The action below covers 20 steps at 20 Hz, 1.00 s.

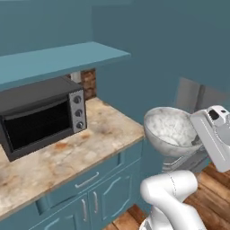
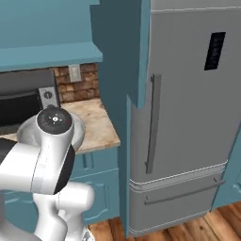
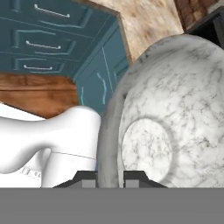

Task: Move the bowls from the cabinet to the plates on the dining table.

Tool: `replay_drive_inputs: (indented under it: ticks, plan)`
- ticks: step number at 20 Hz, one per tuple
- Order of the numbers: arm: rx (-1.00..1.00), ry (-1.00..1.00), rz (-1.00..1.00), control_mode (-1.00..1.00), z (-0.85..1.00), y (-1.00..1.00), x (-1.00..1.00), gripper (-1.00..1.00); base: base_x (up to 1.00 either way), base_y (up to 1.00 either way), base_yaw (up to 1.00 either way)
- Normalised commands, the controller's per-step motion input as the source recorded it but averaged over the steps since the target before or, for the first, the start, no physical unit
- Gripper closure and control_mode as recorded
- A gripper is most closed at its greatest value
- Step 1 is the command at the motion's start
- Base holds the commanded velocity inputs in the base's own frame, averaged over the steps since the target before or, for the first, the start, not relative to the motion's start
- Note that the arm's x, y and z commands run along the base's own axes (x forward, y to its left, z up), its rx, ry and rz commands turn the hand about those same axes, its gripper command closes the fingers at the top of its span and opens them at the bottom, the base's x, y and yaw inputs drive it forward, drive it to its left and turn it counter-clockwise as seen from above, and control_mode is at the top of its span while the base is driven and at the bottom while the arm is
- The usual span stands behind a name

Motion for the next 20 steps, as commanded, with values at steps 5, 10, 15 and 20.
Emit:
replay_drive_inputs:
  ticks: [5, 10, 15, 20]
  plan:
    - [0.00, 0.00, 0.00, 1.00, 0.00, 0.00, 0.00, 1.00, 0.09, -0.07, -0.43]
    - [0.00, 0.00, 0.00, 1.00, 0.00, 0.00, 0.00, 1.00, 0.11, -0.04, -0.45]
    - [0.00, 0.00, 0.00, 1.00, 0.00, 0.00, 0.00, 1.00, 0.13, -0.03, -0.45]
    - [0.00, 0.00, 0.00, 1.00, 0.00, 0.00, 0.00, 1.00, 0.14, -0.05, -0.45]
